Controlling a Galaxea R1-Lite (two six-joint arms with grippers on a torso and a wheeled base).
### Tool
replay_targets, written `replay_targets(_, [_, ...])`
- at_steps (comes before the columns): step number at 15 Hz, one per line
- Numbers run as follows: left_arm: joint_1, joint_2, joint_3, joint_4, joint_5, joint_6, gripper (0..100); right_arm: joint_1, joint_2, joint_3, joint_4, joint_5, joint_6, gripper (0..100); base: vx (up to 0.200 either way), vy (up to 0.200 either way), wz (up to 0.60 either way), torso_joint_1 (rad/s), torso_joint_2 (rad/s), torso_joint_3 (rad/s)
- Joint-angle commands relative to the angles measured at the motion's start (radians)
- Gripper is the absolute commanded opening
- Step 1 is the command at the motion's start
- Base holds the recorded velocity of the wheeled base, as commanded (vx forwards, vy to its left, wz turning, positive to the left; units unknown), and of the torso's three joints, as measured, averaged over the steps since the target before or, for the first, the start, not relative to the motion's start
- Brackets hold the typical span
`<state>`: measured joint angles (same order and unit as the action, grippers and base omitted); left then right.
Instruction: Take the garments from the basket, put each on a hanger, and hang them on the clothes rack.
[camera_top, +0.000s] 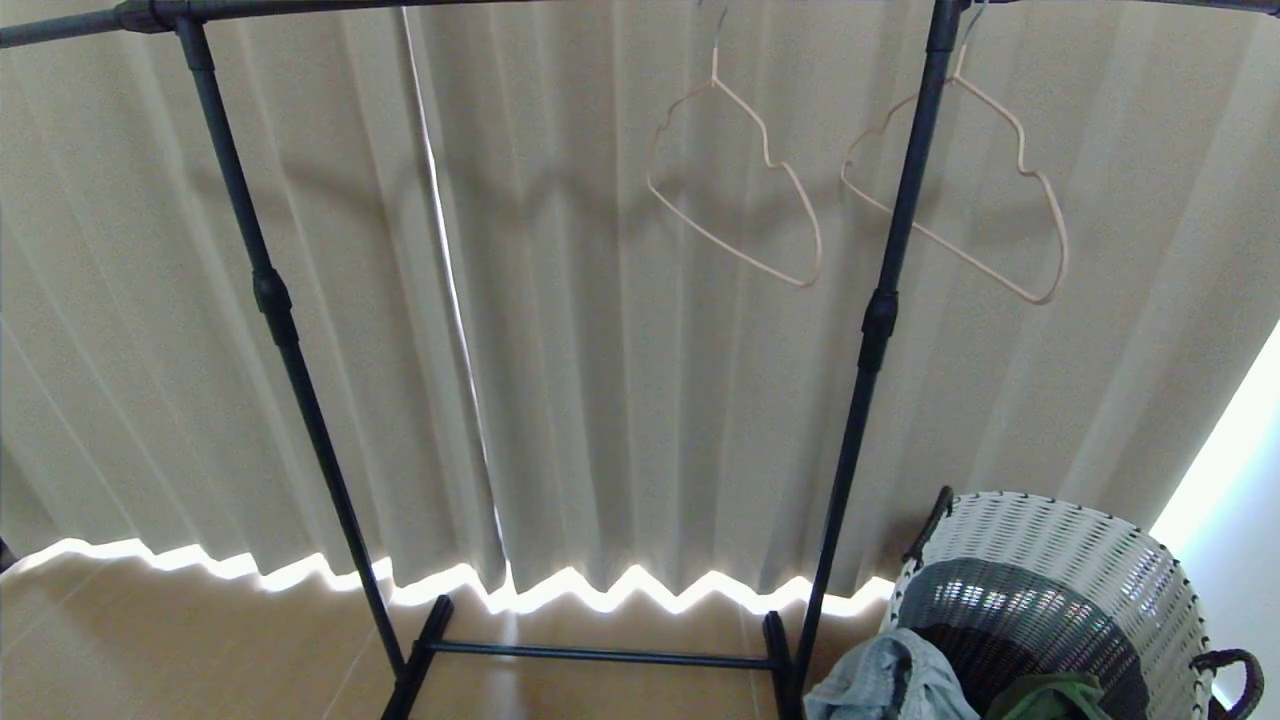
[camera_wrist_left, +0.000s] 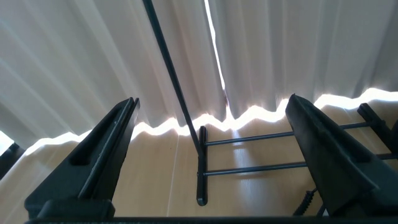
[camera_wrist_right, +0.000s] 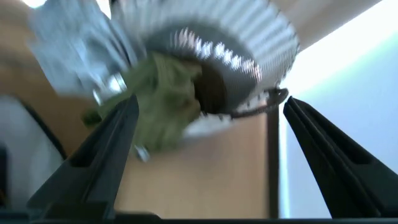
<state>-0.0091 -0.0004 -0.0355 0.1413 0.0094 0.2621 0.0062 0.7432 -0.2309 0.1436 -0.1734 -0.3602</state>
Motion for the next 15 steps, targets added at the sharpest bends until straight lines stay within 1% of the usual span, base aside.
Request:
replay_targets(1, [0.0, 0.0, 0.0, 0.0, 0.0, 0.0, 100, 0.0, 0.328, -0.058, -0.033, -0.029, -0.085, 100, 0.0, 0.0, 0.0, 0.0, 0.0, 0.0])
replay_targets(2, [0.0, 0.0, 0.0, 0.0, 0.0, 0.0, 100, 0.0, 0.532, -0.061, -0.165, -0.024, -0.115, 100, 0.0, 0.0, 0.0, 0.0, 0.0, 0.0])
replay_targets(4, [0.0, 0.0, 0.0, 0.0, 0.0, 0.0, 100, 0.008, 0.647, -0.059, -0.237, -0.009, -0.118, 100, 0.0, 0.0, 0.0, 0.0, 0.0, 0.0])
replay_targets(9, [0.0, 0.0, 0.0, 0.0, 0.0, 0.0, 100, 0.017, 0.777, -0.064, -0.257, -0.014, -0.118, 100, 0.0, 0.0, 0.0, 0.0, 0.0, 0.0])
replay_targets(11, [0.0, 0.0, 0.0, 0.0, 0.0, 0.0, 100, 0.014, 0.866, -0.064, -0.338, -0.026, -0.12, 100, 0.0, 0.0, 0.0, 0.0, 0.0, 0.0])
replay_targets(13, [0.0, 0.0, 0.0, 0.0, 0.0, 0.0, 100, 0.008, 0.94, -0.068, -0.412, -0.074, -0.118, 100, 0.0, 0.0, 0.0, 0.0, 0.0, 0.0])
replay_targets(15, [0.0, 0.0, 0.0, 0.0, 0.0, 0.0, 100, 0.008, 0.976, -0.071, -0.449, -0.104, -0.12, 100, 0.0, 0.0, 0.0, 0.0, 0.0, 0.0])
